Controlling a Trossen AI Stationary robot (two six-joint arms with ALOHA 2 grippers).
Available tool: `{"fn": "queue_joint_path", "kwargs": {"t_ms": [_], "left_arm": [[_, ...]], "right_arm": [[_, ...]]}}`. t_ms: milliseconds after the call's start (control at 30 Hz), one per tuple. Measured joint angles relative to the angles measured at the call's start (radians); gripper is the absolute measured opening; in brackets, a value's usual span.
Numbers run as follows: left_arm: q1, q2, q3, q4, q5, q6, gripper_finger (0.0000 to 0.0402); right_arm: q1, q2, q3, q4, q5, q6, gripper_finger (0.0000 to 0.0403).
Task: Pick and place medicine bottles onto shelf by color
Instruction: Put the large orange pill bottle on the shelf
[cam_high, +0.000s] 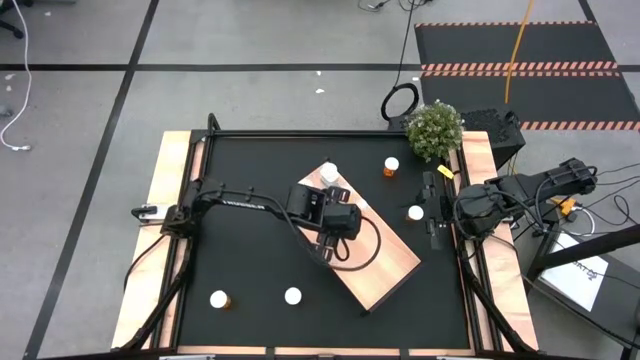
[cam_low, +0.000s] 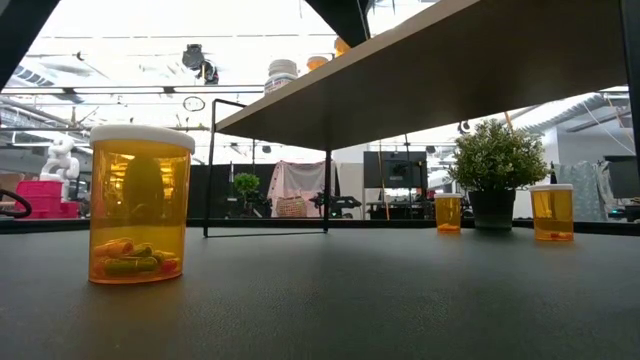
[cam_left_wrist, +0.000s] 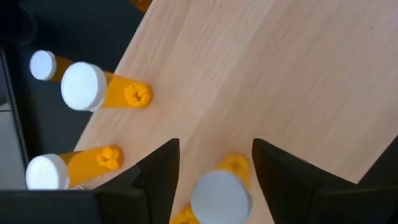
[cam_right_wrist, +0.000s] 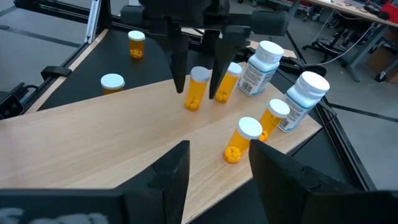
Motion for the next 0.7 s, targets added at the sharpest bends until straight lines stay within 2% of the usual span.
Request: {"fn": "queue_joint_path", "kwargs": {"t_ms": [300, 400, 600, 700], "left_arm": [[-0.042, -0.058, 0.000, -0.002, -0.072, -0.092, 0.0189], [-0.077, -0.080, 0.000, -0.016, -0.077, -0.161, 0.0179], [-0.159, -0.088, 0.000, -0.121, -0.172, -0.331, 0.0154], [-0.191, -0.092, -0.045, -0.085, -0.209, -0.394, 0.0142]], "right_arm": [[0.000, 0.000, 0.000, -0.001, 0.000, 0.000, 0.0160], [0.000, 0.000, 0.000, -0.003, 0.000, 0.000, 0.0160], [0.000, 0.000, 0.000, -0.009, 0.000, 0.016, 0.0160], [0.000, 0.000, 0.000, -0.007, 0.000, 0.020, 0.0160]]}}
